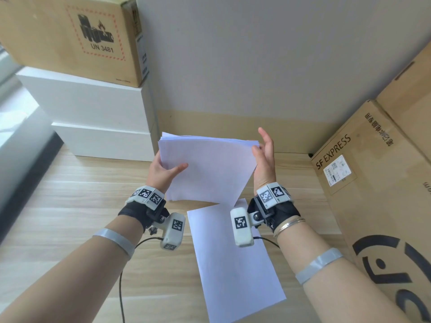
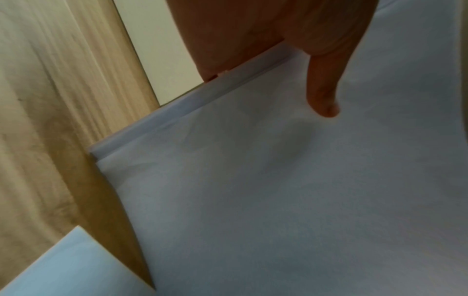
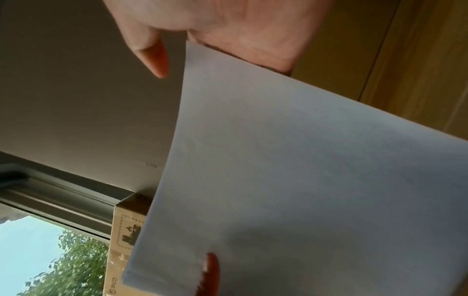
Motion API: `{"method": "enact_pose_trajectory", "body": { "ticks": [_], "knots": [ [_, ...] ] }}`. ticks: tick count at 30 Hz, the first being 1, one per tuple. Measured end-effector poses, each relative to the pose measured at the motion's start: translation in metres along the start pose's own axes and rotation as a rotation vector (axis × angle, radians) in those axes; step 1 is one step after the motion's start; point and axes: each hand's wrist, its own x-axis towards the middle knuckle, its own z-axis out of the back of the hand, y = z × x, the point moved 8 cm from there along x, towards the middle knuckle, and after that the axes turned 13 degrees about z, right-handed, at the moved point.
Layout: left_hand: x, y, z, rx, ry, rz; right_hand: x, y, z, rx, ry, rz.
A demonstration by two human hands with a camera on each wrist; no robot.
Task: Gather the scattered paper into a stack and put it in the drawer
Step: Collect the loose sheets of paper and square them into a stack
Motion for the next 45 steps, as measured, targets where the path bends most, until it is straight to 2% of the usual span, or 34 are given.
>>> {"method": "enact_pose_trajectory", "body": {
  "ticks": [4,10,16,19,23,26,28,30,34,36,39,43,45],
  "knots": [
    [-0.004,-0.022,-0.002,-0.029,0.003,-0.081,0.004,-0.001,0.002,-0.025,-0.067,-0.011],
    [-0.003,-0.050,-0.001,-0.117,-0.136,-0.111,0.004,-0.004,0.001,-0.109,-0.173,-0.027],
    [0.006,-0.057,-0.003,-0.086,-0.259,-0.126,0.006,0.000,-0.008,-0.076,-0.164,0.000],
    [0.004,-0.062,-0.004,-0.052,-0.286,-0.146,0.006,-0.001,-0.012,-0.074,-0.097,0.015],
    [0.002,-0.061,-0.006,-0.001,-0.227,-0.200,0.002,-0.005,-0.017,-0.122,0.070,-0.012],
    [-0.005,-0.057,-0.009,0.153,-0.127,-0.315,-0.003,-0.016,-0.013,-0.206,0.124,-0.031],
    [-0.005,-0.049,-0.006,0.202,-0.088,-0.340,-0.006,-0.026,-0.010,-0.226,0.139,-0.052],
    [0.003,-0.031,0.001,0.144,-0.048,-0.236,-0.012,-0.037,-0.009,-0.186,0.129,-0.120],
    [0.018,0.020,0.002,0.080,0.092,0.145,-0.027,-0.061,-0.009,-0.253,0.162,-0.299],
    [0.023,0.037,0.003,0.052,0.159,0.221,-0.033,-0.070,-0.008,-0.299,0.180,-0.366],
    [0.030,0.042,0.006,0.044,0.177,0.227,-0.033,-0.073,-0.008,-0.334,0.155,-0.380],
    [0.030,0.026,0.004,0.343,0.071,0.118,-0.029,-0.065,-0.007,-0.338,0.122,-0.350],
    [0.028,0.017,0.003,0.370,0.059,0.042,-0.027,-0.059,-0.007,-0.292,0.126,-0.326]
  ]
}}
